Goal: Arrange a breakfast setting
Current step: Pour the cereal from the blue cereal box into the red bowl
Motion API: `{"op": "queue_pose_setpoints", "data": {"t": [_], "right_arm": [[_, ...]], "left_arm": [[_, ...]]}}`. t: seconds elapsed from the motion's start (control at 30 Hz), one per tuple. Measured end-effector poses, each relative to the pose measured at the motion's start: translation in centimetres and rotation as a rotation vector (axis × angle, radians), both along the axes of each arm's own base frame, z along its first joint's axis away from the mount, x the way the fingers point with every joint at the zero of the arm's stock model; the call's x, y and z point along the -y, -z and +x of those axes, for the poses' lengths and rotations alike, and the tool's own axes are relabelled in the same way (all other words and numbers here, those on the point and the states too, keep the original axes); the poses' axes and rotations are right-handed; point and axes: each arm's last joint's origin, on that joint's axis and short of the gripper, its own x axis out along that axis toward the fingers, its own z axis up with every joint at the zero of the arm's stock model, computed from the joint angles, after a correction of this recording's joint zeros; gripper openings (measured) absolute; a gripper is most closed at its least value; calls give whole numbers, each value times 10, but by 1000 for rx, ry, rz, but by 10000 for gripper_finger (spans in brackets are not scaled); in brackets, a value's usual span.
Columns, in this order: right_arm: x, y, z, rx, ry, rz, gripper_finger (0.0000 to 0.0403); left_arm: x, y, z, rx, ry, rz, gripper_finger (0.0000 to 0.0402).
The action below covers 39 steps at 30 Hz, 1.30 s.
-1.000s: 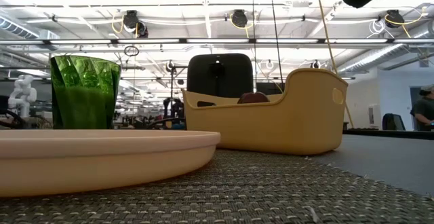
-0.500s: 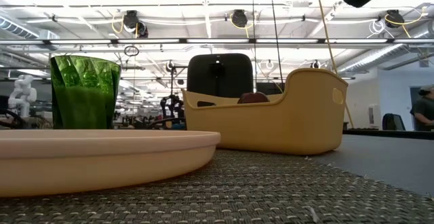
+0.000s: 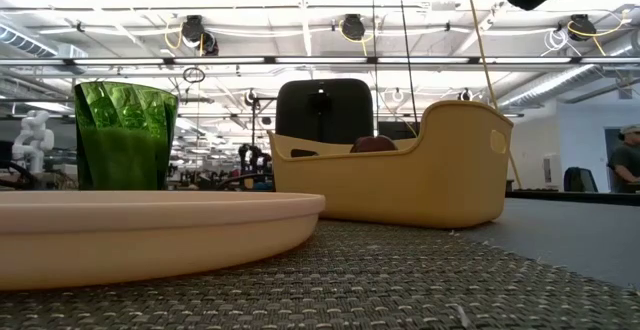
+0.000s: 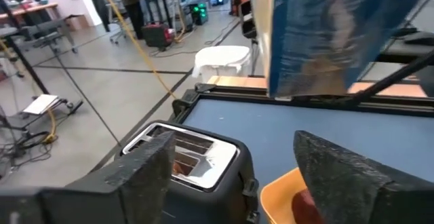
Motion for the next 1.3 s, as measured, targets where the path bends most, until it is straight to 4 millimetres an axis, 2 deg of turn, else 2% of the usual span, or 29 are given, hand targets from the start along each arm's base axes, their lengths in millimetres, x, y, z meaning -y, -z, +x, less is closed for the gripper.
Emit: {"op": "queue_pose_setpoints", "data": {"t": [0.33,0.47,0.67,1.13,1.3], "right_arm": [[0,0,0,-3,13,-13,293],[0,0,0,-4,17,-15,293],[0,0,0,-6,22,-20,293],[0,0,1,-23,52,-50,293],[0,0,0,-26,65,-63,293]], "left_arm": [[-1,6,18,-17,-26,14,374],[1,5,28,29,-24,9,390],[4,2,43,112,-26,15,392],[12,4,44,101,39,20,392],[13,-1,45,152,74,7,392]]}}
